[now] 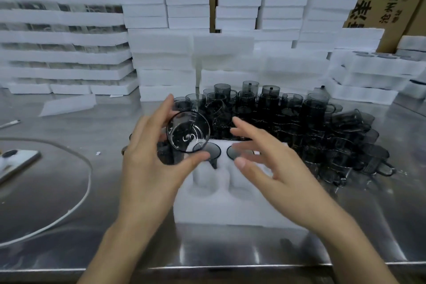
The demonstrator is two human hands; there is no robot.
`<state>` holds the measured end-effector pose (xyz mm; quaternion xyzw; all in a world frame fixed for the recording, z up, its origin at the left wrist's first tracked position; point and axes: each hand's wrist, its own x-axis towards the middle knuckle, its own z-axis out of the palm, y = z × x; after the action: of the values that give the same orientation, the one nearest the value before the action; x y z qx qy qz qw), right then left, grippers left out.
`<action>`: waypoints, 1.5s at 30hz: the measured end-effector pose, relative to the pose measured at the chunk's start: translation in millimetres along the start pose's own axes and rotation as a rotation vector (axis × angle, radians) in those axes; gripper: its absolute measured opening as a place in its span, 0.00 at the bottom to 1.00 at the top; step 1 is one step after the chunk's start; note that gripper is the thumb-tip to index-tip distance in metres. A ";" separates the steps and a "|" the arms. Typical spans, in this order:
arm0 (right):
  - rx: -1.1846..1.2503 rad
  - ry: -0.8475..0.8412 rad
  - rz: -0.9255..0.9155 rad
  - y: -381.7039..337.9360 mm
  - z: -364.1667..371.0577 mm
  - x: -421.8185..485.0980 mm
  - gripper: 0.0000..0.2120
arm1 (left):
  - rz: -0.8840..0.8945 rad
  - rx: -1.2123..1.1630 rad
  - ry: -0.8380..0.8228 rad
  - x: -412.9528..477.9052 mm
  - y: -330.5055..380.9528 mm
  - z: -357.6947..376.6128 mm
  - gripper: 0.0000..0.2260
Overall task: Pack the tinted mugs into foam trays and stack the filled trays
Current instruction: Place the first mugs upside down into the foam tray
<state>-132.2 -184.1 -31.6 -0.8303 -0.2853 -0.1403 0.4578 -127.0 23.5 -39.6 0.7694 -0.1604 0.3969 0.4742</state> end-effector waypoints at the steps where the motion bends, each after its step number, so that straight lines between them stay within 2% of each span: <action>1: 0.037 -0.015 -0.010 -7.6 8.9 -3.4 0.26 | 0.016 0.026 -0.005 -9.1 5.0 0.3 0.41; 3: 0.059 -0.028 -0.014 -17.8 26.3 -6.8 0.27 | 0.037 0.053 -0.014 -25.8 11.3 2.8 0.40; 7: 0.020 -0.011 0.049 -25.0 49.9 -3.9 0.34 | -0.058 0.024 0.037 -47.3 13.3 11.9 0.40; 9: 0.039 0.023 0.070 -22.4 53.3 -1.3 0.35 | -0.110 -0.011 0.048 -52.5 12.0 15.1 0.39; 13: 0.128 0.067 0.121 -11.6 52.8 -2.0 0.26 | -0.185 -0.002 0.023 -56.7 8.5 18.8 0.37; 17: 0.190 0.034 0.176 -4.3 50.8 -0.8 0.23 | -0.230 0.053 -0.032 -59.4 9.9 21.0 0.33; 22: 0.081 0.026 0.220 -1.8 53.6 0.6 0.21 | -0.293 0.088 -0.144 -55.5 11.9 19.0 0.36; 25: -0.018 0.004 0.236 -0.9 53.2 1.2 0.22 | -0.263 0.168 -0.216 -52.1 12.7 15.6 0.36; 29: -0.065 -0.047 0.240 -2.3 50.1 2.1 0.20 | -0.131 0.408 -0.289 -51.1 13.2 10.0 0.33; 34: -0.127 -0.008 0.209 -3.6 50.6 4.8 0.18 | -0.208 0.352 -0.282 -46.0 16.2 9.6 0.27; 37: -0.182 0.009 0.173 -4.3 51.3 3.7 0.20 | -0.208 0.375 -0.305 -45.7 17.8 10.0 0.27; 42: -0.161 0.042 0.179 -7.4 53.3 3.1 0.22 | -0.242 0.630 -0.335 -43.0 27.9 17.4 0.26; 45: -0.235 0.116 0.167 -6.5 59.3 4.2 0.16 | -0.268 0.721 -0.364 -34.8 31.6 21.1 0.20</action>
<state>-134.4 -130.1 -57.3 -0.8893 -0.1700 -0.1821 0.3835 -159.1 -14.8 -52.0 0.9575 0.0091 0.2202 0.1863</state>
